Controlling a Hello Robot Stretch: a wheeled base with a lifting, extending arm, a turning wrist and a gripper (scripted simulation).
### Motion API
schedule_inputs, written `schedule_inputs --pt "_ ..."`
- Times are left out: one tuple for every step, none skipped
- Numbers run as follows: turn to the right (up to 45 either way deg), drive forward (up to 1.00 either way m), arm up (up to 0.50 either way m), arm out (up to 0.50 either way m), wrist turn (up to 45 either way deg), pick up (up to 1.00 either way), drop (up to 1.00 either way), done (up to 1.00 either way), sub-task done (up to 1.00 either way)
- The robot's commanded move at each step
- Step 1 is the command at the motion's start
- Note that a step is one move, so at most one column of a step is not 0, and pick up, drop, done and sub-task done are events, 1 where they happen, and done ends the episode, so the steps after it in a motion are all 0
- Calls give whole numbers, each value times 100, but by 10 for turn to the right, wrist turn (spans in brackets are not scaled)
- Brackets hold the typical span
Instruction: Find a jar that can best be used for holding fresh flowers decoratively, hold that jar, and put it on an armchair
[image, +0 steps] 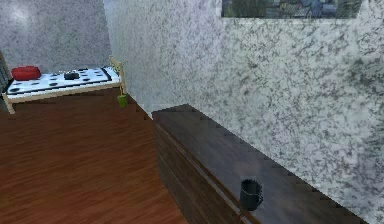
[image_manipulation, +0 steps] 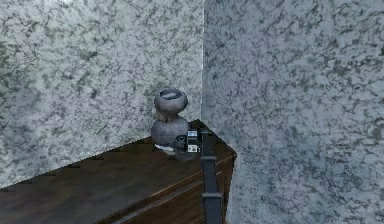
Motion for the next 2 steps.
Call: schedule_inputs --pt "0 0 10 0 0 0 0 0 0" --pt "0 0 20 0 0 0 0 0 0"
